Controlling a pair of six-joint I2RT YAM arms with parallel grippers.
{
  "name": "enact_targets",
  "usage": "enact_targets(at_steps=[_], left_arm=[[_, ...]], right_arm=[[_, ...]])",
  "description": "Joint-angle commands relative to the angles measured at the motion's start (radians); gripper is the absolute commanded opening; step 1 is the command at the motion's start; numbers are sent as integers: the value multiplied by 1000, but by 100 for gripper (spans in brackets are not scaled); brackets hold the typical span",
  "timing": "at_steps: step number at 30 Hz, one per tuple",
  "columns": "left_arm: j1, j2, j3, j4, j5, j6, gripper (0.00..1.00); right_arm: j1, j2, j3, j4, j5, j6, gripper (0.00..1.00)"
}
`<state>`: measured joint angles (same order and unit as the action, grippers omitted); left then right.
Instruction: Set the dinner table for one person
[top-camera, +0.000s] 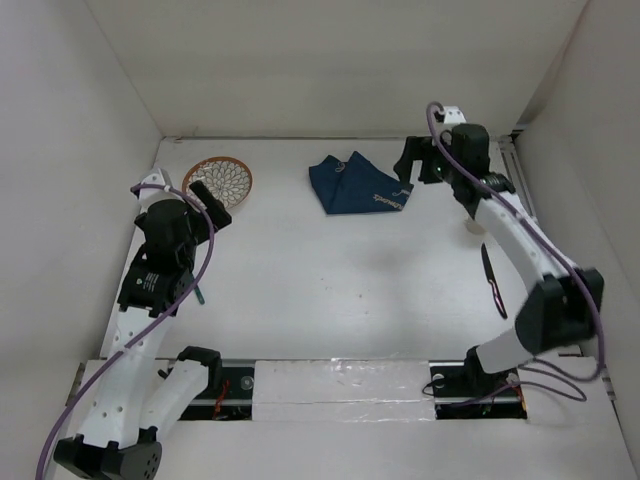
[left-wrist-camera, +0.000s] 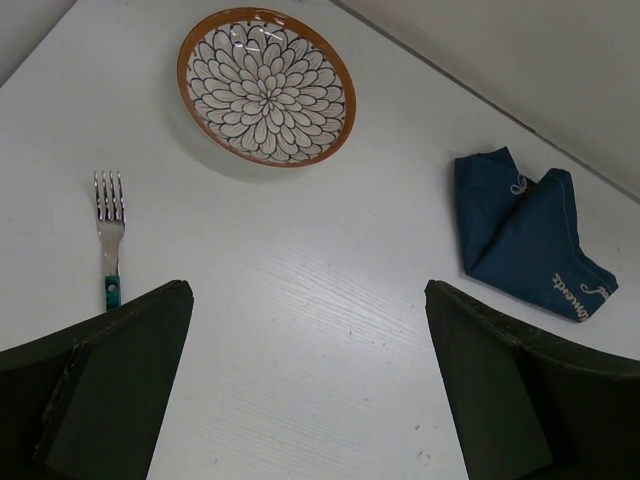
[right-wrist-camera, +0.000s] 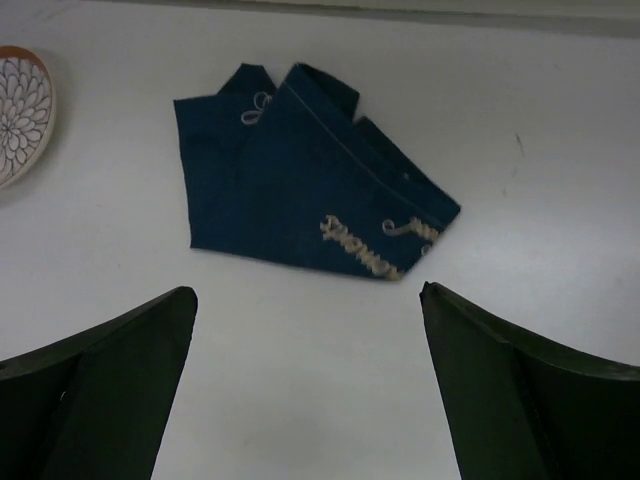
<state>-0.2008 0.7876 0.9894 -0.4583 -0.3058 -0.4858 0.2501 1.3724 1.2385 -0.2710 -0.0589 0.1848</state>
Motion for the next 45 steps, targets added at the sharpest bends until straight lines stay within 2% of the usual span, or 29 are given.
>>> enact_targets(at_steps=[1, 2, 3, 6, 7, 10, 14, 22, 28, 31, 35, 36, 38, 39, 40, 43, 45], left_arm=[[3, -14, -5, 52, 49, 30, 100], [3, -14, -14, 52, 60, 30, 100], [3, -14, -14, 61, 72, 30, 100], [3, -5, -14, 61, 97, 39, 100], [3, -5, -14, 61, 97, 39, 100], [3, -5, -23, 70, 112, 49, 100], [3, 4, -23, 79, 151, 58, 100], [3, 42, -23, 79, 183, 67, 100], [3, 42, -23, 79, 192, 67, 100], [3, 53, -23, 79, 201, 67, 100], [3, 62, -23, 79, 201, 67, 100], [3, 62, -23, 79, 211, 67, 100], [3, 62, -23, 79, 211, 67, 100], [3, 62, -23, 89, 211, 67, 100], [3, 62, -23, 89, 211, 67, 100], [3, 71, -23, 89, 211, 76, 100], [3, 71, -23, 89, 220, 76, 100]], right_arm=[[-72, 248, 208, 182, -409, -142, 100], [-84, 317, 261, 182, -465, -159, 100], [-95, 455, 395, 156, -499, -171, 100], [-95, 650, 614, -8, -562, -261, 100], [-95, 762, 760, -98, -573, -303, 100], [-95, 919, 948, -160, -573, -314, 100], [-95, 1066, 1119, -262, -585, -337, 100], [-75, 1145, 1148, -270, -562, -346, 100], [-57, 1194, 1167, -280, -604, -366, 100], [-48, 1203, 1167, -280, -604, -366, 96], [-48, 1200, 1155, -241, -618, -366, 78], [-48, 1191, 1145, -231, -628, -366, 57], [-38, 1157, 1112, -211, -628, -366, 40], [-38, 1144, 1098, -189, -628, -366, 24], [-38, 1130, 1086, -189, -619, -366, 17], [-19, 1053, 1015, -139, -599, -357, 5], [6, 968, 930, -111, -587, -357, 5]])
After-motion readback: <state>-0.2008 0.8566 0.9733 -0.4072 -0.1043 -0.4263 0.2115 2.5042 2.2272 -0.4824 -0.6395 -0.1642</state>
